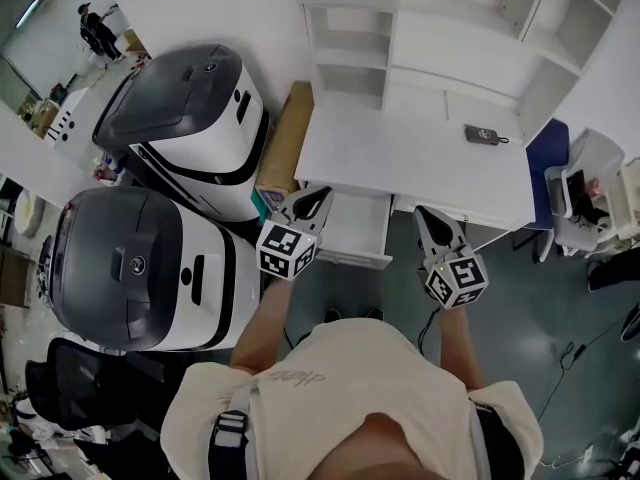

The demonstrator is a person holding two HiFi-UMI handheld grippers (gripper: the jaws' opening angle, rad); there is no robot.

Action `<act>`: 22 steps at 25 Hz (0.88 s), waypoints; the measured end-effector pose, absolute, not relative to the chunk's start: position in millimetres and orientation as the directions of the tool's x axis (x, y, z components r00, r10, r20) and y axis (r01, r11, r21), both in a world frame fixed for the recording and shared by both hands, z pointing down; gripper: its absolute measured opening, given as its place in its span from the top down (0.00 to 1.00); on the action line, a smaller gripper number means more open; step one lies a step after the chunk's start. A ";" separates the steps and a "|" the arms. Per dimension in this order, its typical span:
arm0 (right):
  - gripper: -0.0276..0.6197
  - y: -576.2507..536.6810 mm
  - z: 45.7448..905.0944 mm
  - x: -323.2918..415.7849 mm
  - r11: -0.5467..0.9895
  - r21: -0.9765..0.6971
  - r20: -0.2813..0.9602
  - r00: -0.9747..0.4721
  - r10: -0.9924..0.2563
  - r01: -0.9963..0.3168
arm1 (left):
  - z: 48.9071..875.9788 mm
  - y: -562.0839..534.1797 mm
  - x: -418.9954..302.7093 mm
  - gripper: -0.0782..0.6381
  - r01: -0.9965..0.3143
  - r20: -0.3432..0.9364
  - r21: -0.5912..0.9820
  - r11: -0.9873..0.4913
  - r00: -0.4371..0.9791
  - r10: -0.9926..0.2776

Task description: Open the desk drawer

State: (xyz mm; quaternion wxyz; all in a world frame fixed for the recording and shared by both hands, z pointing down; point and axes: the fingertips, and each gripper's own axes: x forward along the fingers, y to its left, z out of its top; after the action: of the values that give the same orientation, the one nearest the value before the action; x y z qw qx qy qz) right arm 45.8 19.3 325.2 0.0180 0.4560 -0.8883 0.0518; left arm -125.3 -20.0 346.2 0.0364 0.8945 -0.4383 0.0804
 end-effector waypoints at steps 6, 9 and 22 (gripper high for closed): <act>0.96 13.8 290.5 52.0 0.587 -0.016 0.042 -0.587 -0.809 -0.810 | 325.4 -17.6 -129.1 0.88 -0.803 0.135 -0.027 -0.595 0.587 -0.798; 0.96 11.5 277.2 57.9 0.587 0.008 0.028 -0.586 -0.810 -0.810 | 317.8 -19.6 -131.9 0.88 -0.810 0.121 -0.036 -0.586 0.578 -0.807; 0.96 5.4 267.5 63.6 0.589 -0.008 0.004 -0.590 -0.808 -0.808 | 311.2 -31.5 -137.1 0.88 -0.829 0.112 -0.056 -0.556 0.548 -0.829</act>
State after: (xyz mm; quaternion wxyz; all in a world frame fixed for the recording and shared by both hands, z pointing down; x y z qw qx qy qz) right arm 63.6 5.4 267.5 -0.0003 0.4530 -0.8915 0.0045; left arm -137.1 -31.5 311.2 0.0016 0.8798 -0.4712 0.0625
